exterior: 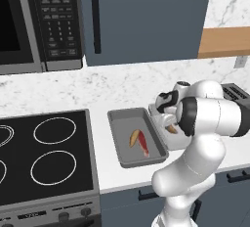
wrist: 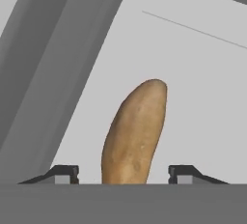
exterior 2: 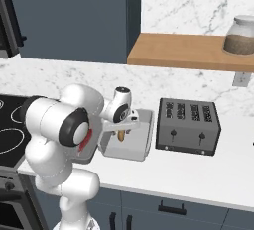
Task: Place one sweet potato and one steak in each tupperware on the nearby counter, to pack two identical lunches.
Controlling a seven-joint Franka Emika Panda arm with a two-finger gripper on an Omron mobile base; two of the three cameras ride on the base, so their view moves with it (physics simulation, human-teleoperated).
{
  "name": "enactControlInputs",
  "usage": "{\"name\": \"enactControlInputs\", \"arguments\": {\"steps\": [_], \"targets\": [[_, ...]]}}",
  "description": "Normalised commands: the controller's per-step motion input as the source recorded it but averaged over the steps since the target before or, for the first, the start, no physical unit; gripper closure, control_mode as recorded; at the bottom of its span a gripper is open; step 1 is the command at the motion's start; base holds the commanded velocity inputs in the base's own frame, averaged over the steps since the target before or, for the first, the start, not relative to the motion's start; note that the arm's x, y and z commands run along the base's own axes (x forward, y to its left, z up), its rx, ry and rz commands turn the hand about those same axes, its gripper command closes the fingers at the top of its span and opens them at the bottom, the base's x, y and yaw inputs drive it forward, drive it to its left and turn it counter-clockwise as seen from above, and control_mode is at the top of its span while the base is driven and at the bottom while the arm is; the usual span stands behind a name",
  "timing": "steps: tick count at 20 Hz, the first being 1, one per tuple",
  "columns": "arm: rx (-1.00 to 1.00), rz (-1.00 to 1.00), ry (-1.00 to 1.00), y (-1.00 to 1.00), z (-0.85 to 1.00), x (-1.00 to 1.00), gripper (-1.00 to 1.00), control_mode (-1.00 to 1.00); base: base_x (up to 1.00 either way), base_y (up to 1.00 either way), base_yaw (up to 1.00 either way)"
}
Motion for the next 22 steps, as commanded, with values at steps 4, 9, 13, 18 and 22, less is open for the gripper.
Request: {"name": "enactControlInputs", "arguments": {"steps": [4, 9, 13, 18, 22], "targets": [[0.0, 0.0, -0.05, 0.0, -0.03, -0.04, -1.0, -1.0, 0.0, 0.0, 0.0], [0.0, 0.0, -0.17, 0.12, 0.24, -0.45, -1.0, -1.0, 0.0, 0.0, 0.0], [0.0, -0.02, -0.09, 0.06, 0.6, -0.76, -1.0, -1.0, 0.0, 0.0, 0.0], [0.0, -0.04, -0.03, 0.0, 0.99, -0.76, -1.0, -1.0, 0.0, 0.0, 0.0], [0.0, -0.06, 0.0, 0.02, 0.83, -0.78, -1.0, -1.0, 0.0, 0.0, 0.0]]}}
